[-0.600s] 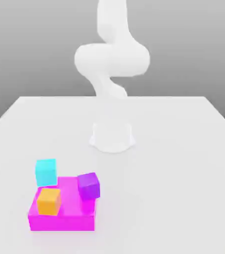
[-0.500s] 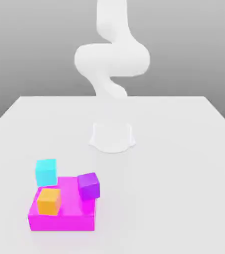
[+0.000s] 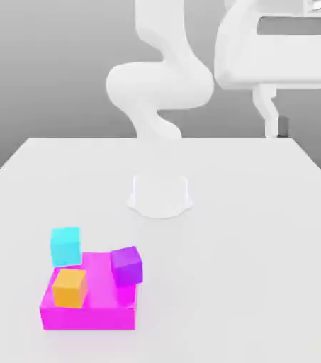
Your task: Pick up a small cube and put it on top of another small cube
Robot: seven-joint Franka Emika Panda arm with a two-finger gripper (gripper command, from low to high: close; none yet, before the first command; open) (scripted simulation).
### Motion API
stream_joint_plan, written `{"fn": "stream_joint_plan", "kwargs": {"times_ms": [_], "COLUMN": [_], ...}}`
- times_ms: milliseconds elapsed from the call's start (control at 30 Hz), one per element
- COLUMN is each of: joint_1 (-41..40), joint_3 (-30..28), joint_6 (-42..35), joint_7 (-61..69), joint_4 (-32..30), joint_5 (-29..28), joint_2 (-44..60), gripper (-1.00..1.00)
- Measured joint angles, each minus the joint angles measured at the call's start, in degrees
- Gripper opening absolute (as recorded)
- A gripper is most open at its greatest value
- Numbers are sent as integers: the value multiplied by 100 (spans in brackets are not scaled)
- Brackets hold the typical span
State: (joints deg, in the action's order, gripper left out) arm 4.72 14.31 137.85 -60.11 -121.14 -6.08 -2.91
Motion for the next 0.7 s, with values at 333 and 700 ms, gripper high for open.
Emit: {"fn": "stream_joint_plan", "kwargs": {"times_ms": [333, 700], "joint_1": [744, 1473], "joint_3": [147, -71], "joint_6": [266, 982], "joint_7": [-880, -1460], "joint_4": [523, 1024], "joint_5": [-577, -980], "joint_2": [2115, 4141], "gripper": [0, -100]}}
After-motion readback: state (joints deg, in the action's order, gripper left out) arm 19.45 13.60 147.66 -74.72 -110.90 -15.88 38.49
